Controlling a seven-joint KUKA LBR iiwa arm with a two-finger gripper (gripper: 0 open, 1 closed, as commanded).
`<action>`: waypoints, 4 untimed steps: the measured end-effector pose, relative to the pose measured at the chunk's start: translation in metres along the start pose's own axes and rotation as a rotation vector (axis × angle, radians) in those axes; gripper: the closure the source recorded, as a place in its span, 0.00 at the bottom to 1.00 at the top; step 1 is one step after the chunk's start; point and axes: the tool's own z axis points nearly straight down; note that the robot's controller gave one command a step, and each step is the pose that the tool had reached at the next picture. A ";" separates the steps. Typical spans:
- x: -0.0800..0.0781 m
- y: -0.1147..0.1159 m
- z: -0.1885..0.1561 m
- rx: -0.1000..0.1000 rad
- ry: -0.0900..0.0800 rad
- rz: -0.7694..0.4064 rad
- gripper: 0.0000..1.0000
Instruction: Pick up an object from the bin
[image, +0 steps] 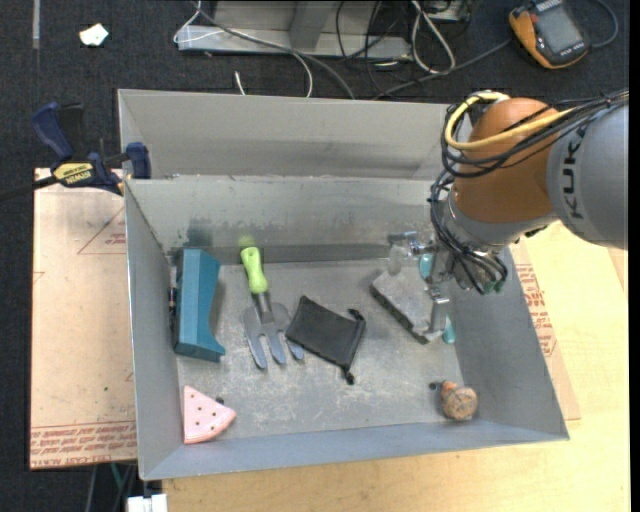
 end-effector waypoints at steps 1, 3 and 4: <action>0.004 0.026 0.049 0.001 -0.004 0.100 0.00; -0.029 0.076 0.086 0.000 -0.003 0.008 1.00; -0.029 0.076 0.086 0.000 -0.003 0.008 1.00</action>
Offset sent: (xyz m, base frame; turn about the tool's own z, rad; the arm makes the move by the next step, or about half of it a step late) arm -0.0062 0.0559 -0.0868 -0.0278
